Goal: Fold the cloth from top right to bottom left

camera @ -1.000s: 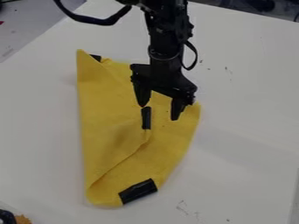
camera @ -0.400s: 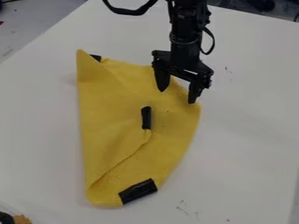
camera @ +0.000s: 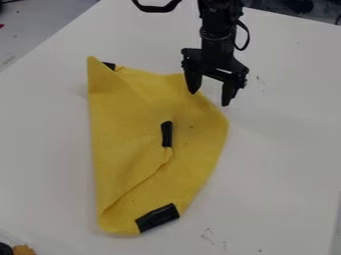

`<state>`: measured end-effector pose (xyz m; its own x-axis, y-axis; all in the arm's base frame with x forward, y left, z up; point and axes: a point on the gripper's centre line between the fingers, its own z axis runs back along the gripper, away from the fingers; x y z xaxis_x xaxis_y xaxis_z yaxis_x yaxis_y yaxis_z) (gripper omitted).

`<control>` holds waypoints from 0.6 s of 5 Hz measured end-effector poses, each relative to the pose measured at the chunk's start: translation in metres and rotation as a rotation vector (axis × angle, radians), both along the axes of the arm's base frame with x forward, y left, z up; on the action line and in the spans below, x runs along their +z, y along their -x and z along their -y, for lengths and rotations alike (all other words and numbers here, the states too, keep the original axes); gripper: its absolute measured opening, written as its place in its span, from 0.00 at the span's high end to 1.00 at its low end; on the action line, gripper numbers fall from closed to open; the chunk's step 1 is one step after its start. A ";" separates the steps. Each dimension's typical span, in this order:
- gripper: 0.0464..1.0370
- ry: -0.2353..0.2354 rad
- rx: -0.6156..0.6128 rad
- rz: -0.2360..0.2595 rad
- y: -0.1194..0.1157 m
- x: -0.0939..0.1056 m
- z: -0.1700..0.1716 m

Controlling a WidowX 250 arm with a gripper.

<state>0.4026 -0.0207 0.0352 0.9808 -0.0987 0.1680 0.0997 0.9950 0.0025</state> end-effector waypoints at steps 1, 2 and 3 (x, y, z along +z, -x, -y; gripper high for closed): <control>0.04 0.046 0.041 0.024 -0.003 -0.009 -0.010; 0.04 0.084 0.069 0.012 -0.003 -0.024 -0.012; 0.04 0.113 0.074 0.017 -0.010 -0.026 -0.011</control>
